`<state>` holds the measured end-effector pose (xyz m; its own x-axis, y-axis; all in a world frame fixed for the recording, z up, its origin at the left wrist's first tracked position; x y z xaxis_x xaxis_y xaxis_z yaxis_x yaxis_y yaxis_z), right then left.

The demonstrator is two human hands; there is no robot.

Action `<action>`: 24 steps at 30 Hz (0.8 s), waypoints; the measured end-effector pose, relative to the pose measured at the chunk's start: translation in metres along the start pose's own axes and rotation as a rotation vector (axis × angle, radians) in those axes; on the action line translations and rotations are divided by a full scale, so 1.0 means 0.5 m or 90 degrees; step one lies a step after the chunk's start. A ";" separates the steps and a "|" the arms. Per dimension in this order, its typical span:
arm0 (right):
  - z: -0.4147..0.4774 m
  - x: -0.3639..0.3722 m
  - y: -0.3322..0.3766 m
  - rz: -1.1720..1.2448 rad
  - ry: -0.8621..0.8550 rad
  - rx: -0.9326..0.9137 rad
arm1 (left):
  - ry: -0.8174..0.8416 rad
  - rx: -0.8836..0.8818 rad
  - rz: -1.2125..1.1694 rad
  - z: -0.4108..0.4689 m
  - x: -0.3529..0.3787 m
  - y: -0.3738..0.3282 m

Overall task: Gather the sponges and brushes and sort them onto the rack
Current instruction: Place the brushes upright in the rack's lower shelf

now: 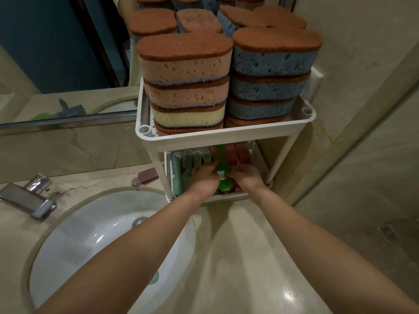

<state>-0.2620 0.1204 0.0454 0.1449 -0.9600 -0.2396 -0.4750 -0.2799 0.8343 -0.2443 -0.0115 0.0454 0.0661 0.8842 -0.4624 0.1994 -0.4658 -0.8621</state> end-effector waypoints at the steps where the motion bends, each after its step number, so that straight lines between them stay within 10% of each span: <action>1: 0.005 0.000 -0.001 -0.045 -0.009 -0.020 | 0.004 -0.014 0.006 0.002 0.001 0.003; 9: 0.030 0.004 -0.004 -0.353 -0.028 -0.060 | 0.036 -0.041 0.072 0.017 0.009 0.026; 24: -0.061 -0.006 -0.014 -0.405 -0.092 -0.117 | -0.034 -0.016 -0.116 -0.082 -0.023 0.018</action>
<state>-0.2328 0.1255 0.0556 0.2233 -0.6033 -0.7656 -0.1778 -0.7975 0.5766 -0.2030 -0.0244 0.0513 -0.0255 0.9501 -0.3108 0.2274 -0.2972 -0.9273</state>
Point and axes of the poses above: each hand's wrist, its own z-axis towards the middle knuckle, its own x-axis out of the palm, y = z × x, the point moved 1 cm from there along z, towards the middle knuckle, and after that the axes turned 7 degrees about x, right-handed, at the moved point
